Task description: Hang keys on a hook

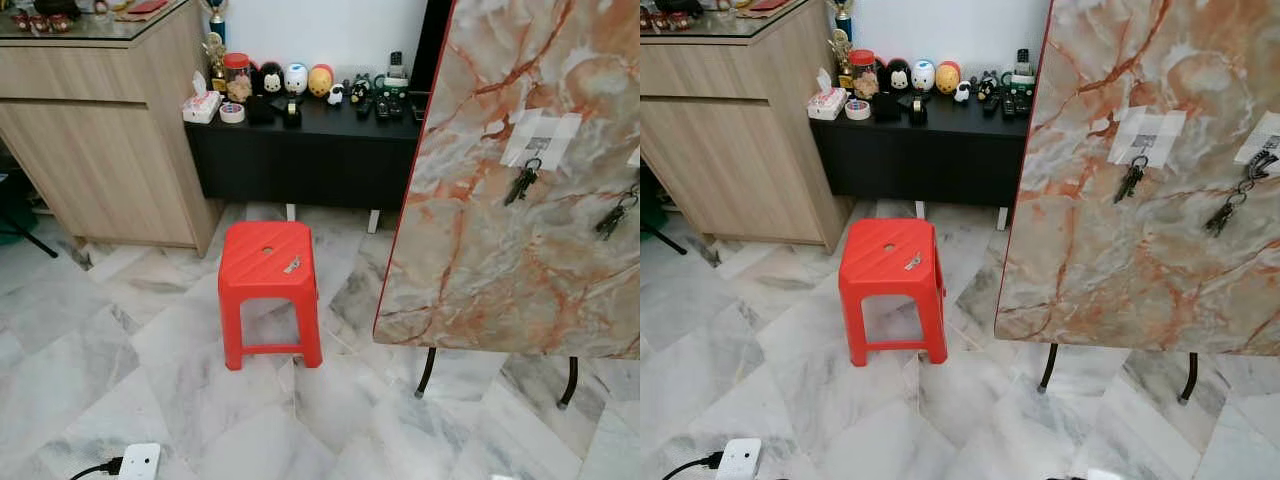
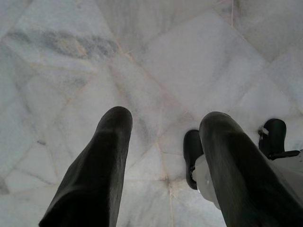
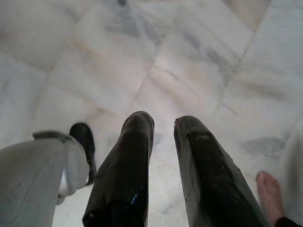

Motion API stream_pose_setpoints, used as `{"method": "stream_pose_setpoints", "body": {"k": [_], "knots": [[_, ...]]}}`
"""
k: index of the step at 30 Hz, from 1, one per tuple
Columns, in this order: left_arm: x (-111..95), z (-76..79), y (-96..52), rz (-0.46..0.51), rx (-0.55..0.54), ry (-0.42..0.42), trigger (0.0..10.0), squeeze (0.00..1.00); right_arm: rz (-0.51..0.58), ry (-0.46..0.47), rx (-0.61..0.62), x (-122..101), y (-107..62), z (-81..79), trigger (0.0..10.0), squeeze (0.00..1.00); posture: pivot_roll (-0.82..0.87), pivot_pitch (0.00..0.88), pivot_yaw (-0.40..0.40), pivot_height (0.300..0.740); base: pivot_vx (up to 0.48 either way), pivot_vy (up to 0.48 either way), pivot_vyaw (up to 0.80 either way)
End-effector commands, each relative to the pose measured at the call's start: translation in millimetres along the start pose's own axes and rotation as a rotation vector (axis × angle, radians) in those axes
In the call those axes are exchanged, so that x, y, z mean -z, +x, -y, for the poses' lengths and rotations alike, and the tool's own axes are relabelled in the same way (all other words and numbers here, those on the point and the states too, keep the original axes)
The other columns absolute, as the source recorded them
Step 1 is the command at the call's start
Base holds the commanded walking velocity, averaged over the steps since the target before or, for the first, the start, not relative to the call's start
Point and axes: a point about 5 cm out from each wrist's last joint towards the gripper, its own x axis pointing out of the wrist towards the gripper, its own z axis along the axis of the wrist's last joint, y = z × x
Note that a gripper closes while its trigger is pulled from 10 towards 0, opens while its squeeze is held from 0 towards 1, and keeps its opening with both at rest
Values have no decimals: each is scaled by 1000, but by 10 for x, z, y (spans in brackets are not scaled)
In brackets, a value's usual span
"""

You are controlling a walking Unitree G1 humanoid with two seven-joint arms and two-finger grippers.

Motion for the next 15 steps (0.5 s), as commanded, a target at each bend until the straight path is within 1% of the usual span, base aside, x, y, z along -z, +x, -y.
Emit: {"method": "stream_pose_setpoints", "body": {"k": [1, 4, 5, 9, 13, 14, 15], "knots": [[66, 11, -11, -23, 11, 8, 10000, 0, -21, 7, -5, 41, -6, 8, 10000, 0, 50, 0, -34, 740, 0, 0, 0], [66, 11, -11, -23, 11, 8, 10000, 0, -22, 8, -6, 41, -6, 8, 10000, 0, 50, 0, -34, 740, 0, 0, 0], [66, 8, -11, -22, 10, 7, 10000, 0, -29, -5, -17, 46, -6, -2, 10000, 0, 53, 0, -34, 740, 0, 0, 0], [70, 4, -12, -22, 5, -8, 10000, 0, -31, 15, -40, 51, -8, -33, 10000, 0, 55, 0, -35, 740, 0, 0, 0], [70, 3, -12, -23, 6, -11, 10000, 0, -31, 3, -50, 60, -11, -76, 10000, 0, 55, 0, -33, 740, 0, 311, 0], [69, 3, -12, -23, 7, -10, 10000, 0, -30, 9, -53, 63, -14, -101, 10000, 0, 54, 0, -33, 740, 0, 371, 0], [66, 2, -12, -24, 8, -8, 10000, 0, -27, 10, -67, 62, -17, -165, 10000, 0, 54, 0, -32, 740, 0, 371, 0]]}}
